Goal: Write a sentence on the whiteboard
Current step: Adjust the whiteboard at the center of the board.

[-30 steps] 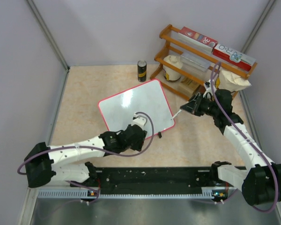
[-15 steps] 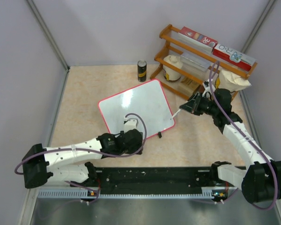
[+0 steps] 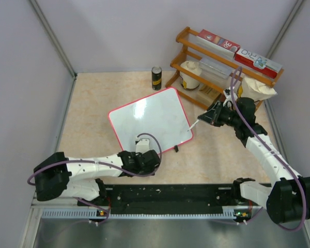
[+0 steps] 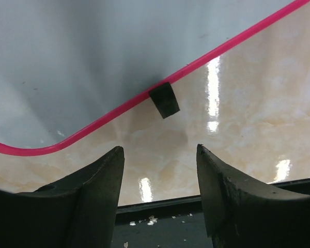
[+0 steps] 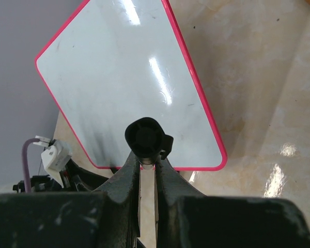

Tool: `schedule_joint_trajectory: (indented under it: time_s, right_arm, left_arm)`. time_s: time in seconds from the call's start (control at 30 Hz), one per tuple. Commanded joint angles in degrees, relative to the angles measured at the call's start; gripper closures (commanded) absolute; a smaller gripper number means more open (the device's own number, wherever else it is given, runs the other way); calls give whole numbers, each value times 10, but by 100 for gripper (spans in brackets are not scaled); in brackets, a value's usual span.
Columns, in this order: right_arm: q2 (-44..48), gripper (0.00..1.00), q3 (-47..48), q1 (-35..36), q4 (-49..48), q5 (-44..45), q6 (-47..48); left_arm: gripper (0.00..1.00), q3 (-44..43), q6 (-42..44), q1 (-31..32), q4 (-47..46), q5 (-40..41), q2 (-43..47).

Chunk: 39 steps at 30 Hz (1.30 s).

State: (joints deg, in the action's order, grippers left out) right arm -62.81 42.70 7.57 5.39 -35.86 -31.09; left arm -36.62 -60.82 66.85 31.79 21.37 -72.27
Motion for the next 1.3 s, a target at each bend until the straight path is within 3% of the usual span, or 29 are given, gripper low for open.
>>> schedule_joint_trajectory:
  time_s: [0.0,0.37,1.07,1.27]
  right_arm:
    - [-5,100,4,-4,-33,-9,4]
    - [-7,100,4,-4,-34,-11,3]
    - [-11,100,0,-4,-42,-18,-3]
    - [-14,100,1,-5,-47,-20,-6]
  left_arm:
    - [38,14,-33,3,-29,39,-19]
    - [42,-6,-33,3,-43,104,-77]
    - [58,10,-21,-9,-48,185,-53]
    - [54,-6,-11,-10,-54,186,-77]
